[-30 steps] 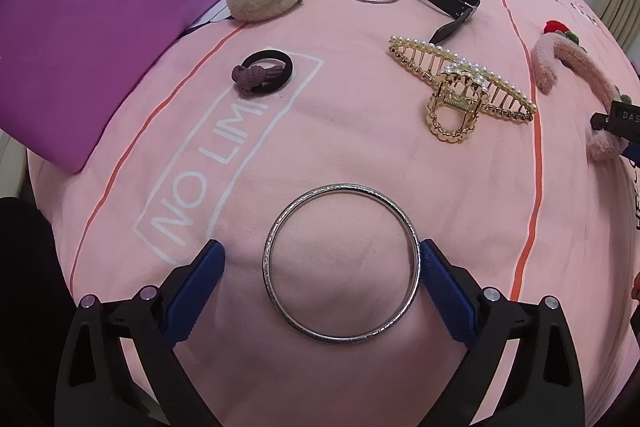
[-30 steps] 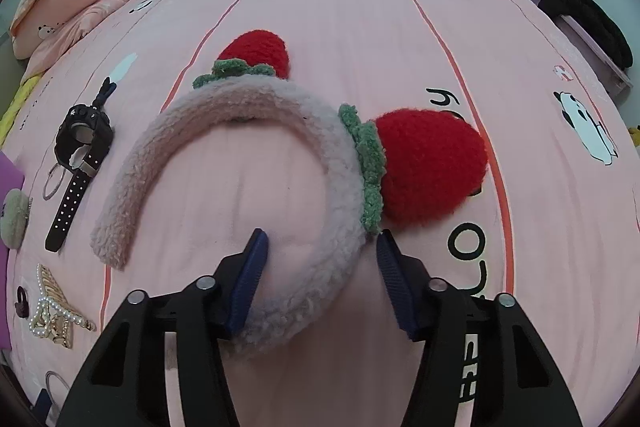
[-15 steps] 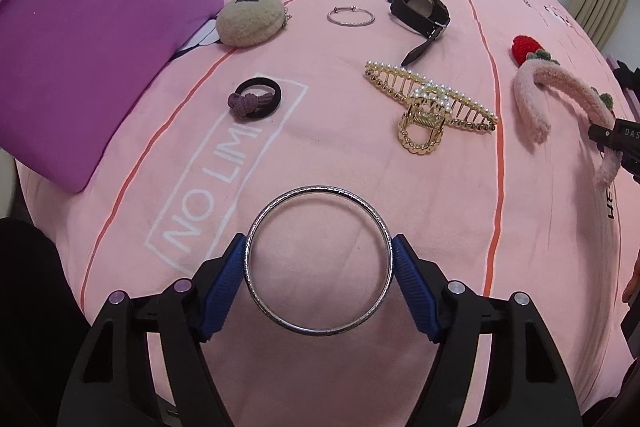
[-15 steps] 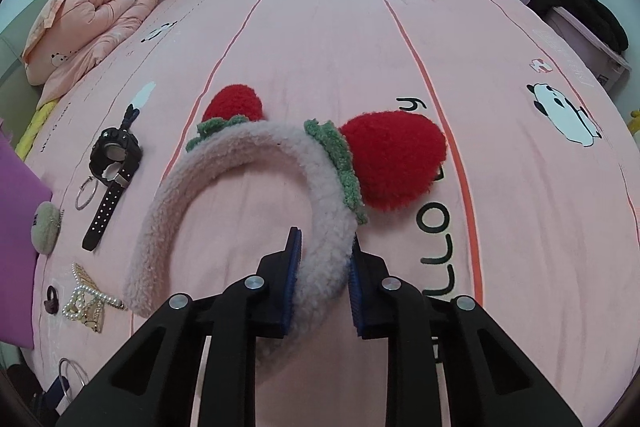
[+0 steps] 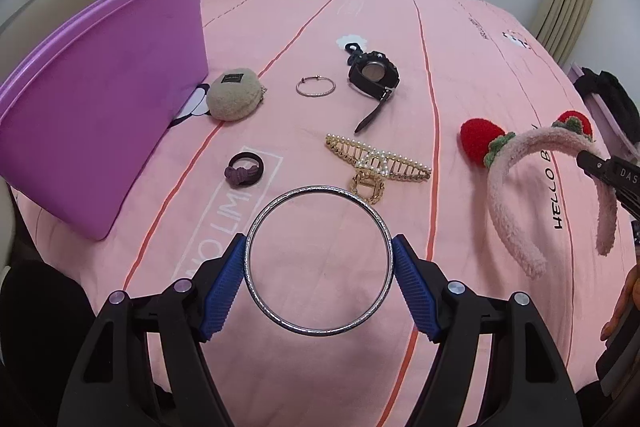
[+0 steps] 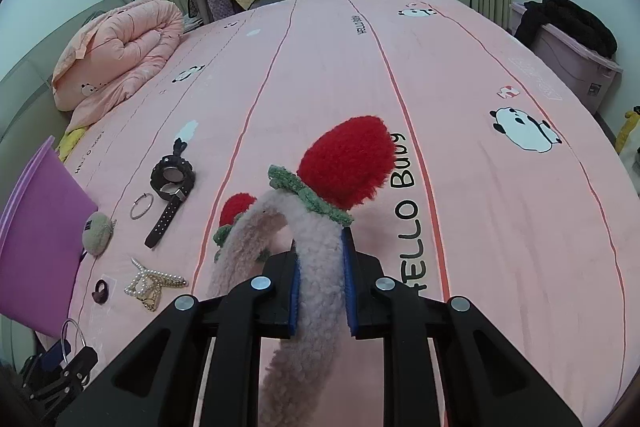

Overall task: Organize jewelry
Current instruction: 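Carry bangle and headband into the purple tub and open both tools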

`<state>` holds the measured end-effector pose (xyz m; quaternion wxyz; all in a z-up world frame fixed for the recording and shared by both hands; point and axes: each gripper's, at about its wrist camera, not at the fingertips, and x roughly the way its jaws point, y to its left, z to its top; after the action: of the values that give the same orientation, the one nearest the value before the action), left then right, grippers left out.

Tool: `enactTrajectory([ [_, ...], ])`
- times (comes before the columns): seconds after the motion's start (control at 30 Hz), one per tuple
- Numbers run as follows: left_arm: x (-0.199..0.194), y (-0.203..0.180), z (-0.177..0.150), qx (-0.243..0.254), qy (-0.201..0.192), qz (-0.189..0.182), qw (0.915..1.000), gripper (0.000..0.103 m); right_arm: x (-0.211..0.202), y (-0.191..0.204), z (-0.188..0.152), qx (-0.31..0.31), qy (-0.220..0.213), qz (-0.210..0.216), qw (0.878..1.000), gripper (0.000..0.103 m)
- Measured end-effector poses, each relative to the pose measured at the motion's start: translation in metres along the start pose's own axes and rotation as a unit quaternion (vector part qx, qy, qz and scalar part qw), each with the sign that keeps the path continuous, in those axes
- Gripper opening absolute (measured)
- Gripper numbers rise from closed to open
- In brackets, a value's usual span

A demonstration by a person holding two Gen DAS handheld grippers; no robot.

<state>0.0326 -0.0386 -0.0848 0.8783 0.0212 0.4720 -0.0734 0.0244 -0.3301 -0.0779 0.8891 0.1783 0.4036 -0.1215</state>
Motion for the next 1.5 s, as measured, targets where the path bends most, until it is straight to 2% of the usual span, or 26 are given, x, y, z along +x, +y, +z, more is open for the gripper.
enactTrajectory([
  [0.17,-0.015,0.006,0.003,-0.006,-0.014,0.001,0.9999,0.070,-0.025,0.011,-0.004,-0.019,-0.020,-0.013,1.000,0.017],
  [0.37,-0.039,0.020,0.016,-0.018,-0.037,-0.005,0.9992,0.070,-0.056,0.024,-0.004,-0.026,-0.043,-0.008,0.999,0.017],
  [0.77,-0.103,0.071,0.052,-0.032,-0.103,-0.008,0.9941,0.070,-0.108,0.079,0.017,-0.049,-0.090,0.037,0.994,0.017],
  [0.97,-0.130,0.114,0.079,-0.040,-0.136,0.001,0.9899,0.070,-0.120,0.134,0.033,-0.072,-0.105,0.083,0.988,0.017],
  [1.13,-0.137,0.159,0.098,-0.051,-0.151,0.027,0.9869,0.070,-0.122,0.195,0.051,-0.097,-0.114,0.132,0.980,0.017],
  [1.33,-0.128,0.218,0.113,-0.080,-0.146,0.068,0.9836,0.070,-0.111,0.279,0.066,-0.143,-0.111,0.183,0.966,0.017],
  [1.5,-0.114,0.262,0.119,-0.109,-0.135,0.091,0.9806,0.070,-0.088,0.352,0.065,-0.183,-0.087,0.216,0.955,0.017],
])
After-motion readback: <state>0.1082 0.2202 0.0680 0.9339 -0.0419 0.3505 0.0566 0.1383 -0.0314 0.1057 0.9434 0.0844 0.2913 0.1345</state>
